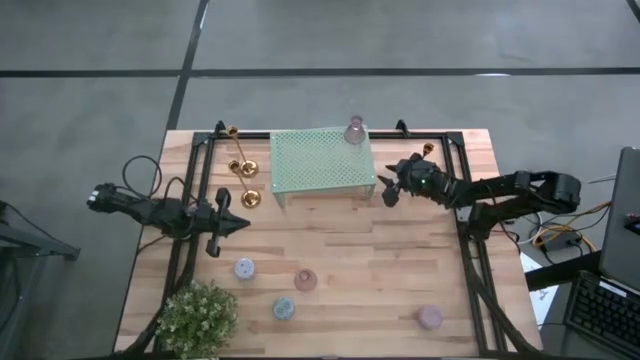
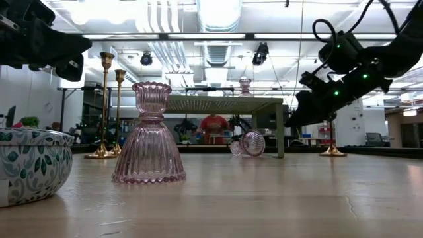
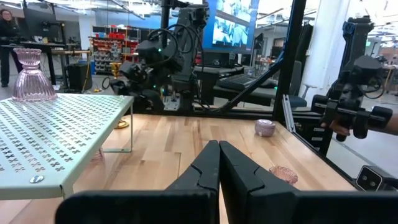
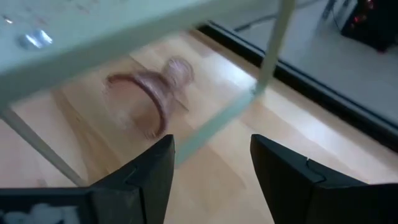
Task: Pick & Place candle stick holders
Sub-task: Put the top glass candle holder on the shelf aligned with the other glass candle holder
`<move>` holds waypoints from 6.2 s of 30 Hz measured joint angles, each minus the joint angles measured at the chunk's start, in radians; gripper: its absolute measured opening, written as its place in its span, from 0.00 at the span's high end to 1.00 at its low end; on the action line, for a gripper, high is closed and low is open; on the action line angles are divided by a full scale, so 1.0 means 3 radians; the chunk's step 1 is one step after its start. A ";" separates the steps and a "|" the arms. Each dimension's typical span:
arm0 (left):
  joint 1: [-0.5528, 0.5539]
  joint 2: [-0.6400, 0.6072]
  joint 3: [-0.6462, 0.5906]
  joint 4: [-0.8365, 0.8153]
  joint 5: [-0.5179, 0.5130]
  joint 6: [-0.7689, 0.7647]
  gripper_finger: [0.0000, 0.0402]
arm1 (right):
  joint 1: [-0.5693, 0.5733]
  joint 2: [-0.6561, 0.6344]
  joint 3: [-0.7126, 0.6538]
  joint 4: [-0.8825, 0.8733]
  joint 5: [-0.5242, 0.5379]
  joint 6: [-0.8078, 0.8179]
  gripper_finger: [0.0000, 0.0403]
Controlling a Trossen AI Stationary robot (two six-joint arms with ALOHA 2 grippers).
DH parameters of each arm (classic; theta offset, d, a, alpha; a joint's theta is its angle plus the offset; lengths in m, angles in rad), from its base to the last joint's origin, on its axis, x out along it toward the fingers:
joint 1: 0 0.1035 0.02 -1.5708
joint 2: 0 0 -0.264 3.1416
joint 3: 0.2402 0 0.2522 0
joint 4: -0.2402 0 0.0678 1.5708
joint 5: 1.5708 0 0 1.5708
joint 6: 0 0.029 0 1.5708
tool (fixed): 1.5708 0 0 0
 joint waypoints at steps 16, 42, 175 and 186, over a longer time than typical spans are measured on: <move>-0.0001 0.0000 0.0000 0.0000 0.0000 0.0000 0.98 | -0.0025 0.1060 0.0602 0.0172 -0.0315 -0.0408 0.48; -0.0001 0.0000 0.0000 0.0000 -0.0001 0.0000 0.98 | -0.0079 0.1441 0.0796 0.0402 -0.0326 -0.0503 0.94; 0.0000 -0.0001 0.0000 -0.0001 -0.0001 0.0001 0.98 | 0.1209 0.0085 -0.0170 0.0237 0.1021 0.0453 0.97; 0.0000 -0.0001 0.0000 0.0000 -0.0001 0.0000 0.98 | 0.1312 0.0011 -0.0148 -0.0315 0.1527 0.0805 0.97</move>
